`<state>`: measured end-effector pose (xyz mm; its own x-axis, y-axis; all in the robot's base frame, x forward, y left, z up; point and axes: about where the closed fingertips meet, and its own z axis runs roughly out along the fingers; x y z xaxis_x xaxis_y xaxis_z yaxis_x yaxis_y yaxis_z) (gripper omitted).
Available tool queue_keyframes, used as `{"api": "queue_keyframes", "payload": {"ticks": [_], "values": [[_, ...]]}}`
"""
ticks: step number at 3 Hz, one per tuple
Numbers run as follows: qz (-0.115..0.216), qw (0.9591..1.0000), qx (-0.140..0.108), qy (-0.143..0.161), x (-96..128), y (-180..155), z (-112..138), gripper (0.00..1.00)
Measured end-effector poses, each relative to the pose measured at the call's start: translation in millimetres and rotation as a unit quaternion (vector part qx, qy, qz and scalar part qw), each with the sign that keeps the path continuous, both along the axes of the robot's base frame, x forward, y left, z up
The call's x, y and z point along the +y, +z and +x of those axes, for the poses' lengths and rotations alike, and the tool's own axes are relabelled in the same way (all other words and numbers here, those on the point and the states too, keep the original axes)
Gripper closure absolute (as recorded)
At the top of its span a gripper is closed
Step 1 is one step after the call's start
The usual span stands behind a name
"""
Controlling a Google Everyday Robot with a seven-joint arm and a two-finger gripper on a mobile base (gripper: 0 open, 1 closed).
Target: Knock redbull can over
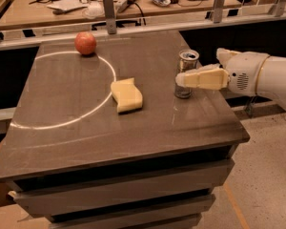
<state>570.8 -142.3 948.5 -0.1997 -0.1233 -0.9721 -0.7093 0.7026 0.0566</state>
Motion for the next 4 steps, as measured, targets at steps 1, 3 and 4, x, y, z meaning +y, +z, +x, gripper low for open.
{"api": "queue_keyframes", "payload": {"ticks": [1,3,4], "values": [[0.018,0.9998,0.0,-0.009,9.5,-7.9,20.1,0.0],[-0.027,0.9996,-0.007,0.006,31.1,-25.8,56.7,0.0],[-0.023,0.9995,0.013,0.019,46.9,-46.3,51.2,0.0]]}}
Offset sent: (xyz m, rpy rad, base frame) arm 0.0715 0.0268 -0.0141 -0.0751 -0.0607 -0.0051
